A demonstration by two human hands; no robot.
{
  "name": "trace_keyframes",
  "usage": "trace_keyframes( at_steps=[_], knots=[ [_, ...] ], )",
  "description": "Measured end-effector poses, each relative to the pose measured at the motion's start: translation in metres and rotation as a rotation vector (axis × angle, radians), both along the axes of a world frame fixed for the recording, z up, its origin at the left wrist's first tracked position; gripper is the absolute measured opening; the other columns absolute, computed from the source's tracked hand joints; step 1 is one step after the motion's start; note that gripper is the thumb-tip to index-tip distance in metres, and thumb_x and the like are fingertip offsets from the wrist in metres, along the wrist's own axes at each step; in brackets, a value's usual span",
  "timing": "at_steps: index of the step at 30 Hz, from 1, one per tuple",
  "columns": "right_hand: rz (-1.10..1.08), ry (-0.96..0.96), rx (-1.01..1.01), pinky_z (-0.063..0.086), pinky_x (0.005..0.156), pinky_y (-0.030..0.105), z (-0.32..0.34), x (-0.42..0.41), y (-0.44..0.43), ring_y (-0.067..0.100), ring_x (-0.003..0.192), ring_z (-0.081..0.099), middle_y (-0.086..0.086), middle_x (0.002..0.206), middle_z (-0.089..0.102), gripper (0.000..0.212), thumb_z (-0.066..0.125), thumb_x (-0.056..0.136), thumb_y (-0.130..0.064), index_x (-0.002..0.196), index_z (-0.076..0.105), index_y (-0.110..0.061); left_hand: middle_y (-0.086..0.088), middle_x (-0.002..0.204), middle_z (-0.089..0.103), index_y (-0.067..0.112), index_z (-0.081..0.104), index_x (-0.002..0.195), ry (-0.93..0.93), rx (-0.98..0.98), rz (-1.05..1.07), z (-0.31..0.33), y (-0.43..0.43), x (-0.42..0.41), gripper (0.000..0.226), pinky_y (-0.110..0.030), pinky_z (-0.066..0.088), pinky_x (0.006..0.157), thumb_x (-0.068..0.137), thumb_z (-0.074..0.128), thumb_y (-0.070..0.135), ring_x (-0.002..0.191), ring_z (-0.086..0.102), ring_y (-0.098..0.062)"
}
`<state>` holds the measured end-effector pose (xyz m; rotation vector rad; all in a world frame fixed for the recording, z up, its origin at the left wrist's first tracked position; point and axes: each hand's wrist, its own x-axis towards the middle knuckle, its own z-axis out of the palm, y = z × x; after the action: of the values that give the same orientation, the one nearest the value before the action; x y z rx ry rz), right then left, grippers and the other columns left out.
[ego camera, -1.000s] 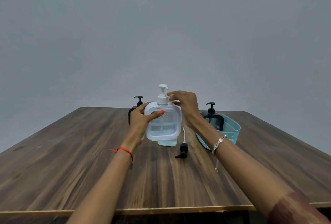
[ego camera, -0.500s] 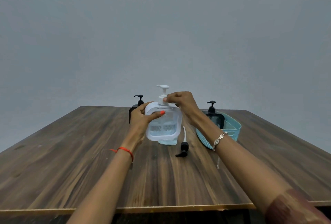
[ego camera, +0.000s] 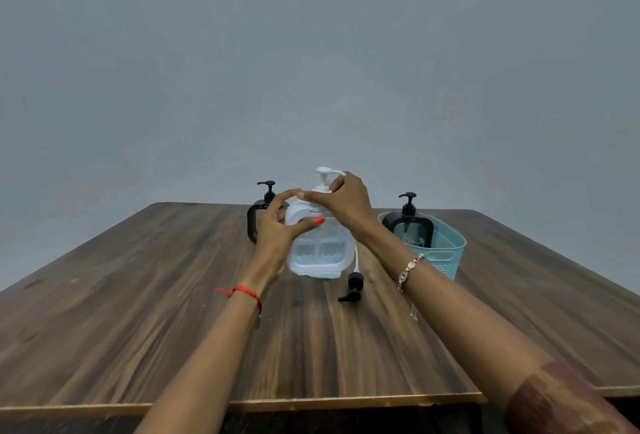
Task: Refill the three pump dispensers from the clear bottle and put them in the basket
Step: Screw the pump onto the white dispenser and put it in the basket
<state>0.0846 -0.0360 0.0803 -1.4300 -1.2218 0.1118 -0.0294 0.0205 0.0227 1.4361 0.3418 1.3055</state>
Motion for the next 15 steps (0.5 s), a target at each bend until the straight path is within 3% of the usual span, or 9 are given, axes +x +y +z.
trace_keyframes(
  at_steps=[2, 4, 6, 8, 10, 12, 15],
  knots=[
    [0.128, 0.0, -0.062, 0.04, 0.058, 0.009, 0.004, 0.001, -0.003, 0.007, 0.062, 0.052, -0.002, 0.07, 0.052, 0.024, 0.079, 0.069, -0.034, 0.077, 0.058, -0.027, -0.002, 0.098, 0.069, 0.027, 0.064, 0.102, 0.0, 0.002, -0.003, -0.001, 0.001, 0.0, 0.047, -0.023, 0.055, 0.064, 0.063, 0.083, 0.009, 0.084, 0.069, -0.015],
    [0.246, 0.052, -0.158, 0.047, 0.074, 0.022, 0.009, 0.009, -0.005, 0.015, 0.078, 0.064, 0.008, 0.088, 0.067, 0.018, 0.073, 0.076, -0.024, 0.087, 0.068, -0.011, 0.002, 0.096, 0.069, 0.022, 0.066, 0.102, 0.004, -0.009, 0.007, -0.002, 0.003, -0.002, 0.044, -0.023, 0.055, 0.065, 0.063, 0.083, 0.011, 0.085, 0.068, -0.015],
    [0.358, 0.121, -0.205, 0.049, 0.083, 0.029, 0.012, 0.016, -0.008, 0.012, 0.087, 0.066, 0.007, 0.1, 0.07, 0.013, 0.067, 0.077, -0.009, 0.084, 0.069, 0.003, 0.004, 0.095, 0.069, 0.019, 0.067, 0.103, 0.014, -0.005, 0.016, -0.003, 0.004, -0.002, 0.044, -0.021, 0.055, 0.064, 0.063, 0.083, 0.011, 0.083, 0.068, -0.012],
    [0.384, 0.121, -0.205, 0.049, 0.086, 0.028, 0.011, 0.021, -0.01, 0.01, 0.088, 0.064, 0.005, 0.096, 0.071, 0.004, 0.069, 0.075, -0.005, 0.073, 0.07, -0.002, 0.002, 0.096, 0.069, 0.018, 0.067, 0.104, 0.027, 0.004, 0.02, -0.003, 0.005, -0.002, 0.046, -0.021, 0.055, 0.065, 0.062, 0.084, 0.012, 0.083, 0.068, -0.012],
    [0.294, 0.099, -0.188, 0.048, 0.075, 0.026, 0.01, 0.018, -0.01, 0.009, 0.074, 0.061, 0.0, 0.079, 0.067, 0.015, 0.078, 0.069, -0.014, 0.059, 0.067, -0.015, -0.002, 0.099, 0.069, 0.016, 0.066, 0.105, 0.03, 0.001, 0.01, -0.004, 0.006, -0.001, 0.047, -0.024, 0.056, 0.066, 0.061, 0.084, 0.013, 0.086, 0.068, -0.016],
    [0.148, 0.083, -0.153, 0.041, 0.058, 0.022, 0.006, 0.013, -0.008, 0.009, 0.056, 0.05, -0.004, 0.061, 0.053, 0.033, 0.084, 0.062, -0.024, 0.054, 0.053, -0.017, -0.006, 0.1, 0.069, 0.017, 0.067, 0.103, 0.022, -0.01, -0.016, -0.006, 0.006, 0.002, 0.046, -0.028, 0.056, 0.068, 0.061, 0.084, 0.013, 0.088, 0.068, -0.021],
    [0.0, -0.016, -0.098, 0.032, 0.05, 0.019, -0.001, 0.007, -0.002, 0.009, 0.052, 0.039, -0.006, 0.058, 0.041, 0.047, 0.084, 0.06, -0.036, 0.058, 0.041, -0.019, -0.005, 0.098, 0.07, 0.025, 0.069, 0.096, 0.016, -0.034, -0.029, -0.008, 0.005, 0.005, 0.041, -0.028, 0.056, 0.067, 0.06, 0.084, 0.013, 0.087, 0.068, -0.022]
  ],
)
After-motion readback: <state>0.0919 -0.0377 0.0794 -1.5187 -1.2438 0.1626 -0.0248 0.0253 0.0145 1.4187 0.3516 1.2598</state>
